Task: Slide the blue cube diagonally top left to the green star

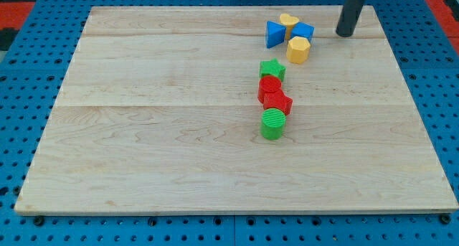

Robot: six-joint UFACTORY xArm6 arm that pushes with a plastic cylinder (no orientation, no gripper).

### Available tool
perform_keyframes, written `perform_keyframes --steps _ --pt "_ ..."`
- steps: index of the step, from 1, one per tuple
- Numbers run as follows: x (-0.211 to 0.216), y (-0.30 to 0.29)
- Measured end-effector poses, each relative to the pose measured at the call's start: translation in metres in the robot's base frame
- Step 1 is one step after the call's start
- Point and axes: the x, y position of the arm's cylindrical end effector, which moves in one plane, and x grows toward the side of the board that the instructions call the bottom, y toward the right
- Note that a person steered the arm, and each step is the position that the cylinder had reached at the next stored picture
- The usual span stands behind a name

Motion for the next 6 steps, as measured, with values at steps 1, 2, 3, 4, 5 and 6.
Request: perform_keyframes --steps 1,2,3,4,5,6 --pt "0.0 -0.038" --pt "0.0 -0.122" --pt "-0.012 -0.121" --pt "-0.01 -0.074" --pt "0.018 -0.107" --pt "0.028 -0.163"
